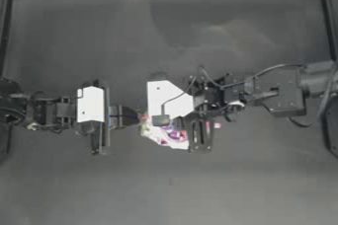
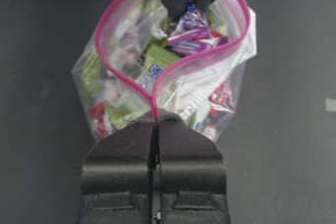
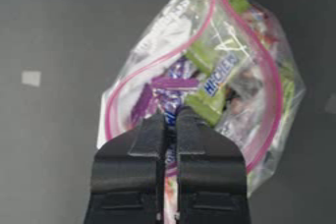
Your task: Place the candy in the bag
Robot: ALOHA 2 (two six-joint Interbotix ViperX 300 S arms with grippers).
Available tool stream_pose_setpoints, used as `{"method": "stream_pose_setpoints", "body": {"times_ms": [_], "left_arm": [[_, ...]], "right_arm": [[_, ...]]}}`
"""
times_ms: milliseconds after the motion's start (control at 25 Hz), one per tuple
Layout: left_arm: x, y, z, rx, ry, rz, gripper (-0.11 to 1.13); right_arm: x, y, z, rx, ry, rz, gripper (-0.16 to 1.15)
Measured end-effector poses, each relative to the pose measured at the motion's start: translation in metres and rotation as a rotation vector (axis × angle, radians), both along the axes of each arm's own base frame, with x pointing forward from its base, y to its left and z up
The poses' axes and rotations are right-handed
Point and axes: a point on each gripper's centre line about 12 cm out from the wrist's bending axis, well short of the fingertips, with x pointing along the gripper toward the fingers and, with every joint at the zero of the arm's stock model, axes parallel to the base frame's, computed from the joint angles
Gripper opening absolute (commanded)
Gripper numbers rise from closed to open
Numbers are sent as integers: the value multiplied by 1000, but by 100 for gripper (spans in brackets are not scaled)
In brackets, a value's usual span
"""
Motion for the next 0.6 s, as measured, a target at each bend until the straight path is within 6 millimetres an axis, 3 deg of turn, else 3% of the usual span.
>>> {"method": "stream_pose_setpoints", "body": {"times_ms": [400,600], "left_arm": [[0,-2,0,2,0,-7,4],[0,-3,0,1,2,-8,3]], "right_arm": [[2,-7,-8,0,14,-19,55],[4,-10,-6,-3,6,-21,80]]}}
